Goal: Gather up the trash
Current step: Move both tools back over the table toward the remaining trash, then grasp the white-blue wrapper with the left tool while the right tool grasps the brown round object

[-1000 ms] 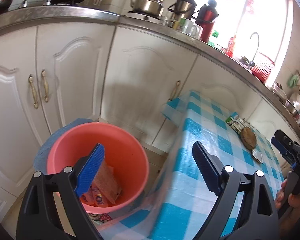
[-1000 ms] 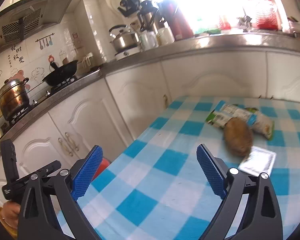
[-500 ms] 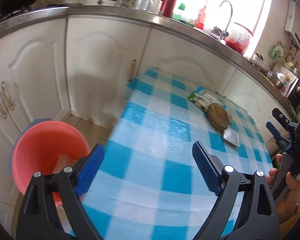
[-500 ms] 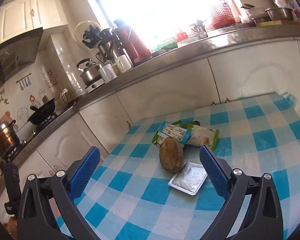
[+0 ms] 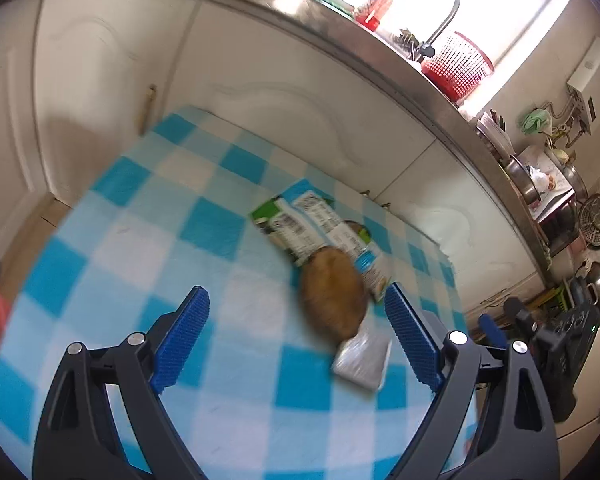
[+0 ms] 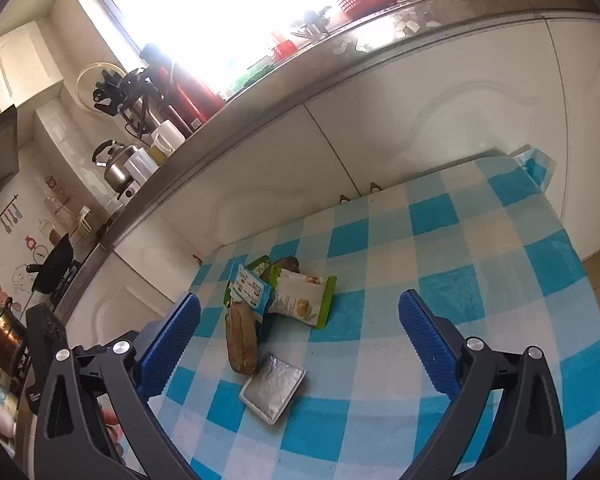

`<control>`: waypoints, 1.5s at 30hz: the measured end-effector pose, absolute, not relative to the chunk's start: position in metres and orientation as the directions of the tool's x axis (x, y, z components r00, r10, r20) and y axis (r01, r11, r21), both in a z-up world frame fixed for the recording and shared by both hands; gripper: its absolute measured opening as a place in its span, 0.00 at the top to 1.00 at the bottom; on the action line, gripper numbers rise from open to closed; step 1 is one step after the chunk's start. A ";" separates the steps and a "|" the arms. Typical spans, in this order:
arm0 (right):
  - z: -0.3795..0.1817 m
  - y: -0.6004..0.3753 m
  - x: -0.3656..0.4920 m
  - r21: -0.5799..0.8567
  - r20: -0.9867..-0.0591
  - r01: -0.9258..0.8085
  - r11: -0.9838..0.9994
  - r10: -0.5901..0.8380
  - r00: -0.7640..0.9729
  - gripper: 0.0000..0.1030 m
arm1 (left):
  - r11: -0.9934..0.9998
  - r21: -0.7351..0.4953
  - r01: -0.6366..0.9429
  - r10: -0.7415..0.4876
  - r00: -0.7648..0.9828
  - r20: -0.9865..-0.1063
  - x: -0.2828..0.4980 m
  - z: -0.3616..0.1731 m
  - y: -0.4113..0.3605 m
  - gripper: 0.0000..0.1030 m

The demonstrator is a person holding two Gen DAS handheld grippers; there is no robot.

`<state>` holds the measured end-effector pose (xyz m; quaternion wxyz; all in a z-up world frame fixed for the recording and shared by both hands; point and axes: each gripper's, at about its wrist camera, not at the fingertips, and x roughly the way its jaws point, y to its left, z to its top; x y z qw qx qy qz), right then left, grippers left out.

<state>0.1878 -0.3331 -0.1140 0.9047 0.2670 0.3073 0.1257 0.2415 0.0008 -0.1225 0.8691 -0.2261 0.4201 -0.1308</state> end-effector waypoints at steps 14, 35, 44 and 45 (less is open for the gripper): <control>-0.135 -0.308 0.287 0.572 -0.531 -0.172 0.802 0.522 0.667 0.13 | 0.890 -0.452 -0.060 -0.371 0.483 -0.793 0.365 -0.171 -0.055 0.13; -0.182 -0.266 0.358 0.542 -0.667 -0.213 0.813 0.570 0.480 0.78 | 0.967 -0.240 0.089 -0.251 0.516 -0.819 0.376 -0.181 -0.073 0.35; -0.186 -0.261 0.323 0.585 -0.642 -0.241 0.774 0.624 0.446 0.78 | 0.961 -0.242 0.132 -0.275 0.499 -0.822 0.346 -0.178 -0.065 0.41; -0.186 -0.260 0.318 0.588 -0.640 -0.242 0.772 0.627 0.444 0.78 | 0.961 -0.243 0.135 -0.278 0.496 -0.822 0.340 -0.178 -0.064 0.41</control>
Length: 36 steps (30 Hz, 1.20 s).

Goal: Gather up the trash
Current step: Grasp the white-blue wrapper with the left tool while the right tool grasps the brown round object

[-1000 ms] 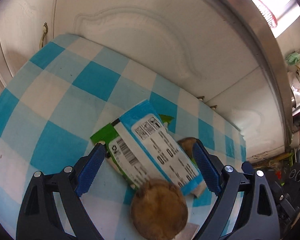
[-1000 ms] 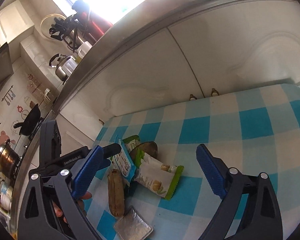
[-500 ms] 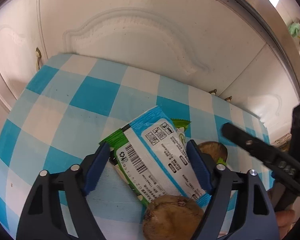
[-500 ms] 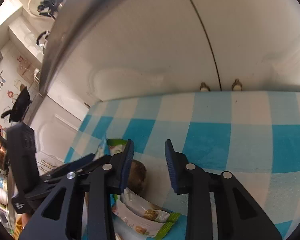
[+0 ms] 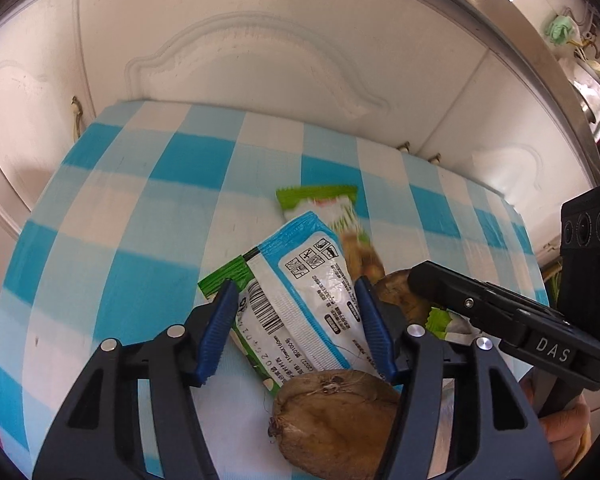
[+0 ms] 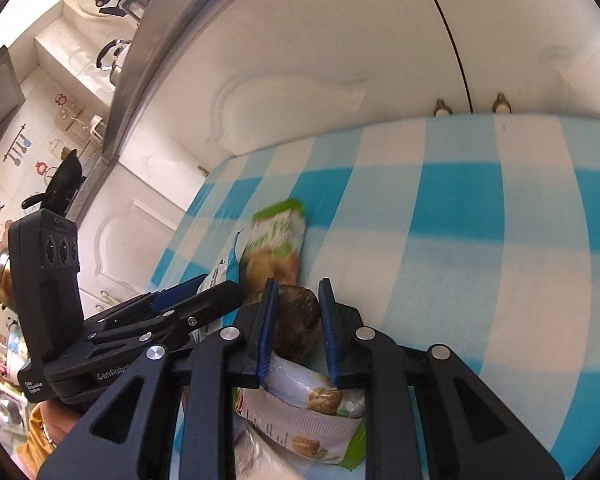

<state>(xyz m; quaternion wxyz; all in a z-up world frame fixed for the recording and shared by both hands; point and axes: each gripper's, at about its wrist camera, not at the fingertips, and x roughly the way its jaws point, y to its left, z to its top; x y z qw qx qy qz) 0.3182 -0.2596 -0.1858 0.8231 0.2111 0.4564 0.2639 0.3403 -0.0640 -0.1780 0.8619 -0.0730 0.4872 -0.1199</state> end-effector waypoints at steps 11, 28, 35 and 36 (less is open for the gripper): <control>-0.184 -0.247 0.243 0.599 -0.631 -0.255 0.760 0.643 0.435 0.78 | 0.953 -0.258 0.161 -0.304 0.482 -0.821 0.266 -0.179 -0.050 0.41; -0.153 -0.239 0.143 0.522 -0.615 -0.280 0.805 0.583 0.531 0.39 | 0.915 -0.378 0.143 -0.394 0.524 -0.755 0.179 -0.177 -0.010 0.47; -0.140 -0.211 0.091 0.458 -0.606 -0.405 0.791 0.611 0.509 0.39 | 0.891 -0.438 0.122 -0.430 0.537 -0.725 0.175 -0.175 0.004 0.48; -0.143 -0.205 0.088 0.445 -0.620 -0.419 0.792 0.610 0.493 0.41 | 0.888 -0.443 0.121 -0.434 0.538 -0.723 0.174 -0.176 0.005 0.48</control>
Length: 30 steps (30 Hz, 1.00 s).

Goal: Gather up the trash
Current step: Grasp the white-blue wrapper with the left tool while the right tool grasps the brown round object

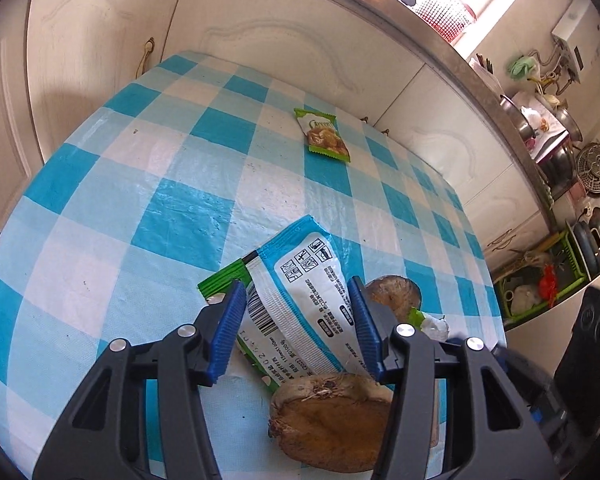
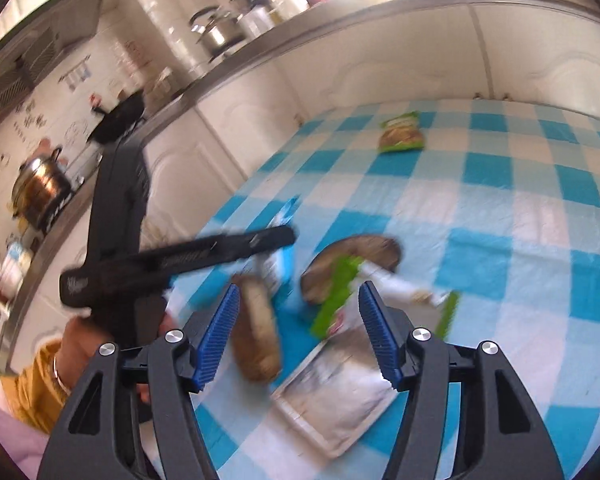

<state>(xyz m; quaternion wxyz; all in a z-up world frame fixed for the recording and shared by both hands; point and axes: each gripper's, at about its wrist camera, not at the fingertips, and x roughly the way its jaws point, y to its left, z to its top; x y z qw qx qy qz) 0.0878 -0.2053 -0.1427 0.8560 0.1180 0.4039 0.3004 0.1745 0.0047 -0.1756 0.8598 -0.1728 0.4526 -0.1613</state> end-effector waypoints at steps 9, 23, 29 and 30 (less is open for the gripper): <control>-0.168 -0.163 0.085 0.417 -0.708 -0.438 0.797 0.586 0.394 0.57 | 0.877 -0.467 0.112 -0.447 0.546 -0.708 0.174 -0.177 0.015 0.48; -0.163 -0.147 0.075 0.434 -0.691 -0.410 0.802 0.588 0.420 0.77 | 0.862 -0.494 0.111 -0.465 0.560 -0.686 0.170 -0.176 0.028 0.50; -0.149 -0.133 0.057 0.377 -0.698 -0.434 0.818 0.559 0.448 0.84 | 0.849 -0.517 0.111 -0.480 0.574 -0.664 0.166 -0.171 0.039 0.54; -0.148 -0.131 0.055 0.366 -0.698 -0.439 0.821 0.554 0.454 0.84 | 0.847 -0.520 0.108 -0.479 0.578 -0.660 0.165 -0.170 0.043 0.55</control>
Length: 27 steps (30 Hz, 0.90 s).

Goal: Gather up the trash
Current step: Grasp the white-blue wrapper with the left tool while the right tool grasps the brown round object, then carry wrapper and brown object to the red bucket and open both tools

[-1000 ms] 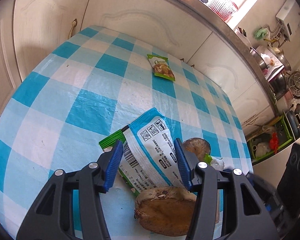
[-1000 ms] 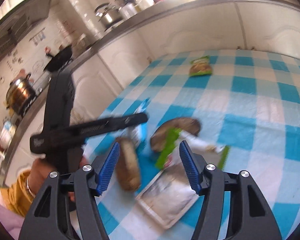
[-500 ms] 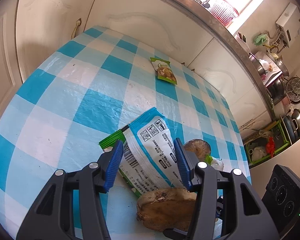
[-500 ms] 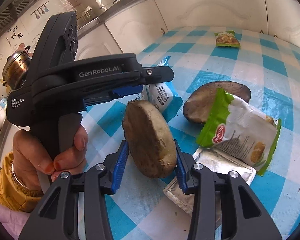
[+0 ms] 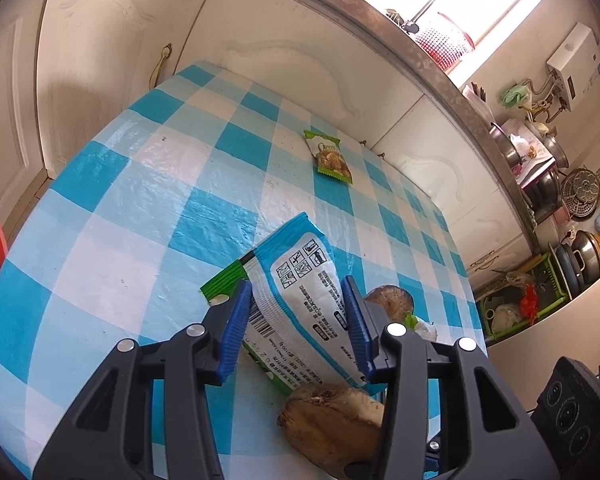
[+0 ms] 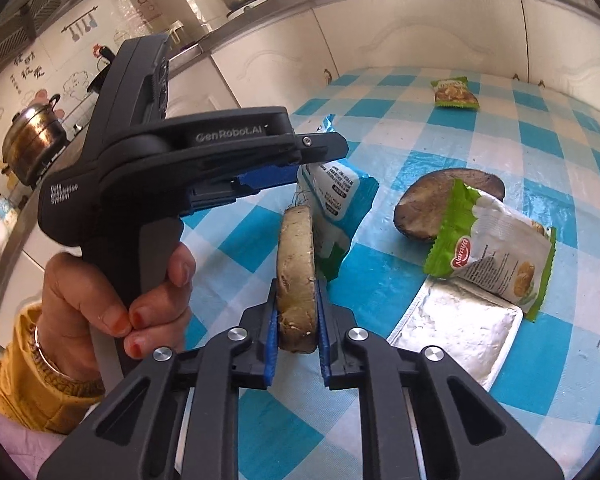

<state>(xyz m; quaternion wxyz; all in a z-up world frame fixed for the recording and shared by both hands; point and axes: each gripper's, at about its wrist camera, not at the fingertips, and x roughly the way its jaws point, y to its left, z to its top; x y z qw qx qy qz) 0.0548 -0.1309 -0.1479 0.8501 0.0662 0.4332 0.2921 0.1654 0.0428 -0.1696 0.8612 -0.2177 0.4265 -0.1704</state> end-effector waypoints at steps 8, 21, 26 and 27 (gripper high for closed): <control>-0.135 -0.134 0.041 0.342 -0.690 -0.426 0.838 0.531 0.491 0.84 | 0.837 -0.541 0.082 -0.472 0.607 -0.639 0.155 -0.163 0.069 0.56; -0.116 -0.142 0.041 0.316 -0.673 -0.401 0.860 0.501 0.544 0.84 | 0.830 -0.557 0.025 -0.425 0.677 -0.602 0.131 -0.146 0.122 0.58; -0.109 -0.133 0.045 0.324 -0.669 -0.414 0.850 0.516 0.535 0.84 | 0.831 -0.557 -0.007 -0.387 0.711 -0.587 0.118 -0.138 0.149 0.58; -0.108 -0.130 0.047 0.324 -0.668 -0.419 0.848 0.519 0.533 0.84 | 0.832 -0.555 -0.016 -0.377 0.717 -0.586 0.115 -0.138 0.153 0.58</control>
